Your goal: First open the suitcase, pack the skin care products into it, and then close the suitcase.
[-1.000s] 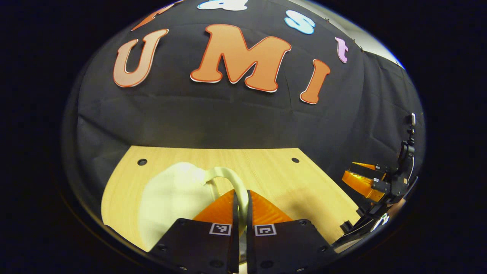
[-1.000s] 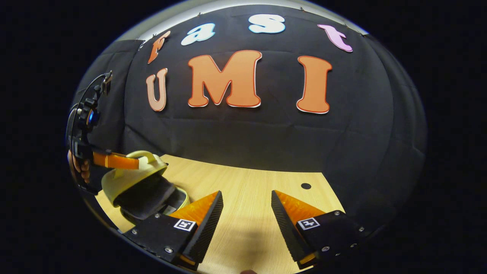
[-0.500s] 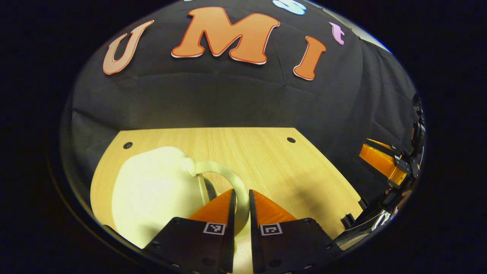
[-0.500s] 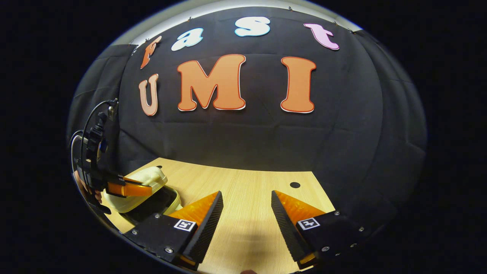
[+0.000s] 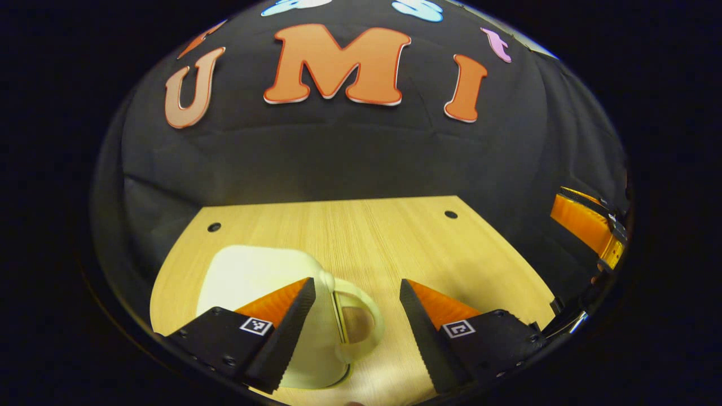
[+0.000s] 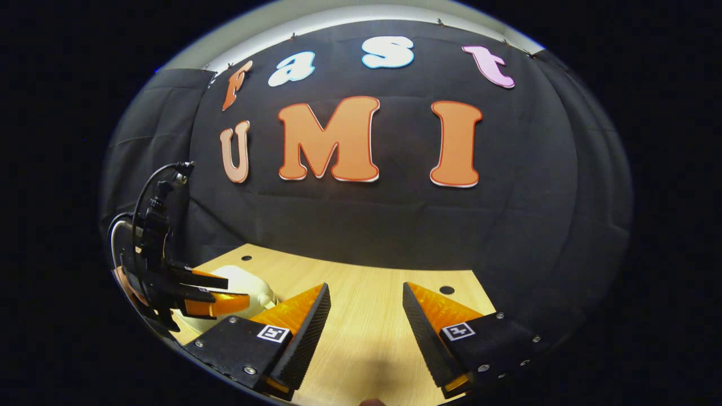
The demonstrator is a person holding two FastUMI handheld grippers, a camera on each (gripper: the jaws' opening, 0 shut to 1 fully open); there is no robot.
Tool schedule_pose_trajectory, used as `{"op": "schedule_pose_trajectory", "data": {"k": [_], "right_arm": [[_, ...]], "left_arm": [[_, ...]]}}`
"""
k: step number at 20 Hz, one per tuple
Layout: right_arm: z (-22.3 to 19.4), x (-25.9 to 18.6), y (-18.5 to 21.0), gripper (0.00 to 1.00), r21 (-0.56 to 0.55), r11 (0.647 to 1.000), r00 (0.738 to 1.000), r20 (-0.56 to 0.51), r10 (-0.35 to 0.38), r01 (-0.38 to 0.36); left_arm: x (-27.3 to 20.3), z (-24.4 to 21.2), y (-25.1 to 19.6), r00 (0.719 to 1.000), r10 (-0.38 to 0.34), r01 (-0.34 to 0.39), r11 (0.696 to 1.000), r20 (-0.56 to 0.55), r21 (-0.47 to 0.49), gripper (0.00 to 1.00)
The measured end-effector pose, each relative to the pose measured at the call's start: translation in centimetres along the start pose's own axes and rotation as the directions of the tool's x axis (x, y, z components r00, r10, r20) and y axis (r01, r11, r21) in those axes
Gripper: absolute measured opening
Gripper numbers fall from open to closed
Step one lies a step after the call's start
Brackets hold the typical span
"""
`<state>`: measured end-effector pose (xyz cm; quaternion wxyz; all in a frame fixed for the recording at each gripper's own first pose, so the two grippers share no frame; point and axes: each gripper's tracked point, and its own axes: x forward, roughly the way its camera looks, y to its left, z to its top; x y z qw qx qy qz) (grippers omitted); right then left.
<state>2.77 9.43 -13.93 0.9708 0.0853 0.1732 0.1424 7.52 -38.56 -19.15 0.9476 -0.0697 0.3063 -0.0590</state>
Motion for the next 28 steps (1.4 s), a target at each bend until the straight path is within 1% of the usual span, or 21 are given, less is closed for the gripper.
{"op": "schedule_pose_trajectory", "data": {"k": [1, 2, 3, 4, 5, 8, 11, 12, 15, 17, 21, 28], "right_arm": [[1.3, 0.1, 0.3, 0.84, -0.021, 1.0, 0.999, 0.043, 0.005, -0.004], [2.4, 0.0, 0.5, 0.86, -0.042, 0.999, 0.997, 0.077, 0.005, -0.001], [3.5, 0.2, 0.5, 0.88, -0.066, 0.998, 0.994, 0.112, 0.001, 0.006], [4.4, 0.2, 0.5, 0.89, -0.085, 0.996, 0.99, 0.138, -0.004, 0.015], [5.1, 0.3, 0.3, 0.89, -0.095, 0.995, 0.988, 0.154, -0.013, 0.028], [6.3, 0.0, 0.3, 0.9, -0.106, 0.994, 0.983, 0.186, -0.006, 0.026], [6.4, -0.4, -0.1, 0.91, -0.104, 0.994, 0.978, 0.208, -0.007, 0.029], [6.2, -0.5, -0.2, 0.91, -0.102, 0.994, 0.978, 0.208, -0.006, 0.027], [5.4, -0.6, -0.7, 0.91, -0.096, 0.995, 0.98, 0.2, -0.016, 0.036], [5.1, -0.6, -0.9, 0.91, -0.095, 0.995, 0.98, 0.198, -0.013, 0.032], [5.3, -0.7, -1.1, 0.92, -0.084, 0.996, 0.98, 0.199, -0.006, 0.023], [5.0, -0.2, -0.8, 0.92, -0.099, 0.995, 0.981, 0.194, 0.006, 0.013]], "left_arm": [[-0.3, 1.2, -0.5, 0.999, 0.007, -0.007, 1.0, 0.047, -0.004, 0.93], [-0.8, 2.7, -1.0, 0.996, 0.011, -0.01, 1.0, 0.094, -0.003, 0.99], [-1.5, 4.0, -1.3, 0.991, 0.018, -0.019, 1.0, 0.135, 0.0, 0.96], [-2.2, 5.3, -1.8, 0.984, 0.028, -0.029, 1.0, 0.177, 0.005, 0.98], [-3.1, 6.0, -2.2, 0.976, 0.04, -0.042, 0.999, 0.212, 0.005, 0.98], [-4.9, 8.0, -3.3, 0.945, 0.05, -0.057, 0.998, 0.323, 0.013, 0.98], [-5.8, 9.5, -3.6, 0.92, 0.073, -0.084, 0.996, 0.385, 0.01, 0.98], [-5.9, 9.7, -3.9, 0.913, 0.077, -0.087, 0.996, 0.4, 0.006, 0.98], [-5.5, 9.2, -5.0, 0.915, 0.08, -0.092, 0.996, 0.395, 0.01, 0.98], [-5.4, 9.2, -5.1, 0.913, 0.087, -0.1, 0.995, 0.399, 0.011, 0.98], [-5.9, 9.9, -4.8, 0.898, 0.115, -0.129, 0.992, 0.425, 0.004, 0.97], [-6.3, 9.8, -4.6, 0.893, 0.135, -0.149, 0.989, 0.428, 0.0, 0.98]]}}
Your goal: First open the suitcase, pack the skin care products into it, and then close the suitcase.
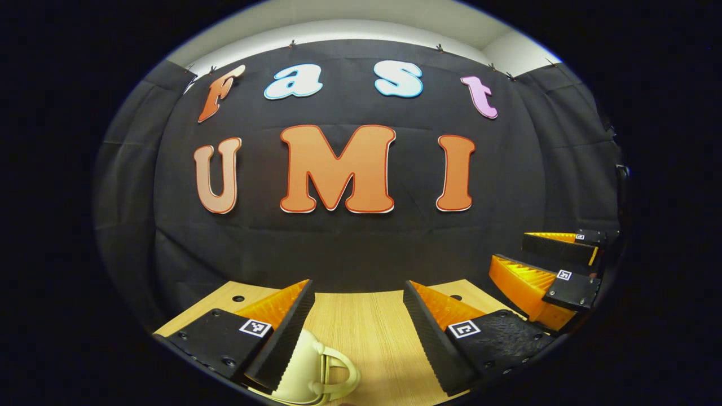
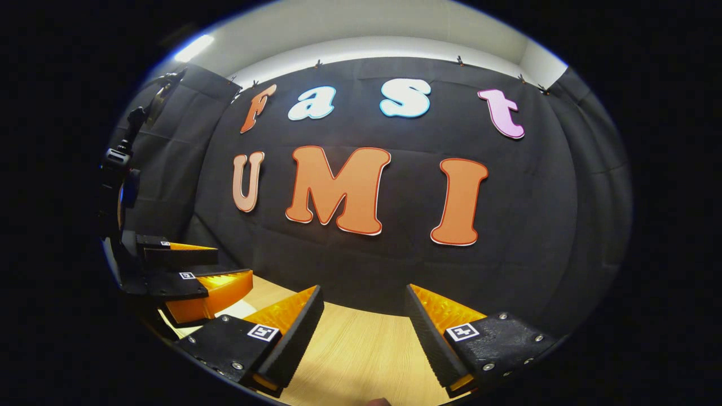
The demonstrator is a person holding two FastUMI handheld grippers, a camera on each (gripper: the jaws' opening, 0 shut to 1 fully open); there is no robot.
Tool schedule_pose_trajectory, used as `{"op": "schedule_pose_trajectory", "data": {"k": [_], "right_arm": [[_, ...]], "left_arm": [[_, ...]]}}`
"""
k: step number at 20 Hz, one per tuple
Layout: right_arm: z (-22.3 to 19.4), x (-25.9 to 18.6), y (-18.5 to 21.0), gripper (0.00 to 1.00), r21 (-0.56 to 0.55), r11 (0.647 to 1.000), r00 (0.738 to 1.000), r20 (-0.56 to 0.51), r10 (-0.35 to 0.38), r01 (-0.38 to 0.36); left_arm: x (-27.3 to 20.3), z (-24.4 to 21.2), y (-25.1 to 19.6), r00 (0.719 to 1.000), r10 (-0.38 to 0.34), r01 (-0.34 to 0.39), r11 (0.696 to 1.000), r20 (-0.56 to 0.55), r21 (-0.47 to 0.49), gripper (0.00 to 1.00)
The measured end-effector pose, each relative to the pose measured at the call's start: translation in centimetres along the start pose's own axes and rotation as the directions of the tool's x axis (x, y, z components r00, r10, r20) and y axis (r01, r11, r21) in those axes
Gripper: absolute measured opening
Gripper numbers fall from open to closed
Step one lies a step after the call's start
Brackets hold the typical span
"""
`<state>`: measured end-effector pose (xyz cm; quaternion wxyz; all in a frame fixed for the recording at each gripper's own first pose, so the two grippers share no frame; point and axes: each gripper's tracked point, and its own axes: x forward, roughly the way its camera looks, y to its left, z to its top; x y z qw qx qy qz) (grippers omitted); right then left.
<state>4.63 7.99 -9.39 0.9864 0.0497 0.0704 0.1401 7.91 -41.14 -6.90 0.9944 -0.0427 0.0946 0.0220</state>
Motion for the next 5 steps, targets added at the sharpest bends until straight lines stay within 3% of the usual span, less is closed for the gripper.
{"op": "schedule_pose_trajectory", "data": {"k": [5], "right_arm": [[-0.03, -0.09, 0.18, 0.92, -0.012, 1.0, 1.0, 0.001, 0.006, -0.006]], "left_arm": [[0.17, -0.56, -0.1, 1.0, 0.007, -0.008, 1.0, -0.022, -0.019, 0.98]]}}
